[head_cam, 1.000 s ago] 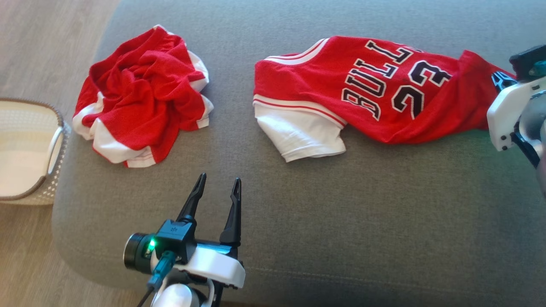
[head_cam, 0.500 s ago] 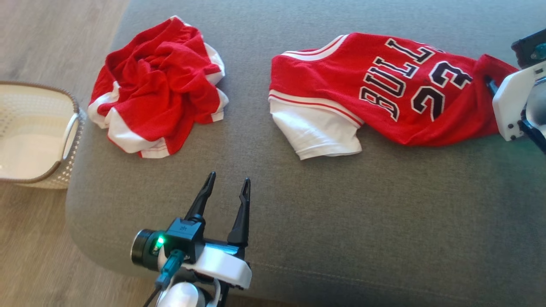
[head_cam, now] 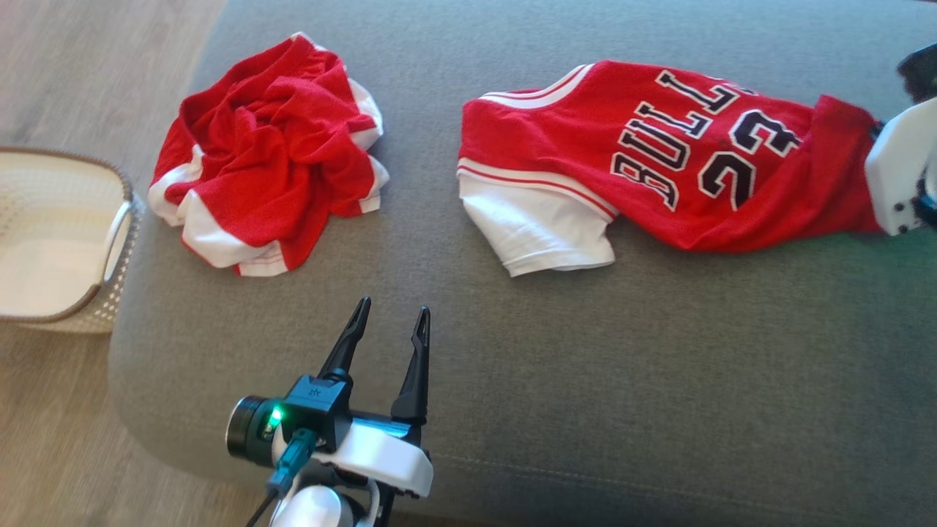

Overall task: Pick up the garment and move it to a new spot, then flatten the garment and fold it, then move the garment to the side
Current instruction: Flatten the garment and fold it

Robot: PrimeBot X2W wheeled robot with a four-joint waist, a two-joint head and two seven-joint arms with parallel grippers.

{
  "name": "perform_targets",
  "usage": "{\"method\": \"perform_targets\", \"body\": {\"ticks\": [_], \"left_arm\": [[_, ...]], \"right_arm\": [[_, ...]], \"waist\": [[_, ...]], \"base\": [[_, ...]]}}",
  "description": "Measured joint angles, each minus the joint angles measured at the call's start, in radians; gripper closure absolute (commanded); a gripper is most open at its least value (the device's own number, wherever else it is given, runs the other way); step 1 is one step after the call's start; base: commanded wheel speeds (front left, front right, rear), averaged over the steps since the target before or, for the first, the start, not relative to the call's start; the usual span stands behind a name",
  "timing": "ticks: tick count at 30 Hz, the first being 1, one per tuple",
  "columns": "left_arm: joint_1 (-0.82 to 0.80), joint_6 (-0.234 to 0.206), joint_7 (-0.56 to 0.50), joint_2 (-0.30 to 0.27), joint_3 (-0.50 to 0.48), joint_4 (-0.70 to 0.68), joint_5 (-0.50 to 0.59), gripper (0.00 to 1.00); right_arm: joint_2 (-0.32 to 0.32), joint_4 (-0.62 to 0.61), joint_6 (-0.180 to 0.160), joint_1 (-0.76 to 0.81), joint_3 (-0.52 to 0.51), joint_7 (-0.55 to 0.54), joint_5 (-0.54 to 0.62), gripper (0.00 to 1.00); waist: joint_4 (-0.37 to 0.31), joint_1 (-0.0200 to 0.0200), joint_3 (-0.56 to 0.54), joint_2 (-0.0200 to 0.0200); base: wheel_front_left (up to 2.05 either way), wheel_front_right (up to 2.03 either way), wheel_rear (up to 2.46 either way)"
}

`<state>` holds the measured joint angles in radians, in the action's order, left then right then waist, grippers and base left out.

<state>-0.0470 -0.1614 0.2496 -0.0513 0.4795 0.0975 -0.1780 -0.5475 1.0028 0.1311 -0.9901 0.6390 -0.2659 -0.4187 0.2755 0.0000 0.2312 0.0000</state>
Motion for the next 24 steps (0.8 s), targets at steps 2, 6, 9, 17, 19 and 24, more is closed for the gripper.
{"method": "perform_targets", "body": {"ticks": [2,6,9,17,19,24], "left_arm": [[0.000,0.000,0.000,0.000,0.000,0.001,0.000,0.00],[0.002,0.005,0.000,0.000,-0.001,0.007,-0.004,0.00],[0.000,0.035,0.000,0.000,0.006,0.045,-0.038,0.00],[-0.157,0.054,0.000,0.002,0.068,0.319,-0.136,0.00],[-0.231,0.045,0.000,0.002,0.086,0.377,-0.158,0.00],[-0.365,0.041,0.000,0.005,0.144,0.500,-0.204,0.00]], "right_arm": [[-0.021,-0.024,0.000,0.000,-0.002,0.000,-0.033,1.00],[-0.058,-0.064,0.000,0.008,-0.021,0.000,-0.079,1.00],[-0.068,-0.091,0.000,0.037,-0.044,0.000,-0.102,1.00],[-0.058,-0.135,0.000,0.120,-0.100,0.003,-0.116,1.00],[-0.052,-0.150,0.000,0.120,-0.115,0.008,-0.115,1.00],[-0.048,-0.180,0.000,0.120,-0.151,0.010,-0.098,1.00]], "waist": [[-0.014,0.0000,-0.007,0.0000],[-0.049,0.0000,-0.022,0.0000],[-0.082,0.0000,-0.026,0.0000],[-0.151,0.0000,0.000,0.0000],[-0.161,0.0000,0.014,0.0000],[-0.185,0.0000,0.046,0.0000]], "base": [[0.00,0.00,0.00],[0.00,0.00,0.00],[0.00,0.00,0.00],[0.00,0.00,0.00],[0.00,0.00,0.00],[0.00,0.00,0.00]]}}
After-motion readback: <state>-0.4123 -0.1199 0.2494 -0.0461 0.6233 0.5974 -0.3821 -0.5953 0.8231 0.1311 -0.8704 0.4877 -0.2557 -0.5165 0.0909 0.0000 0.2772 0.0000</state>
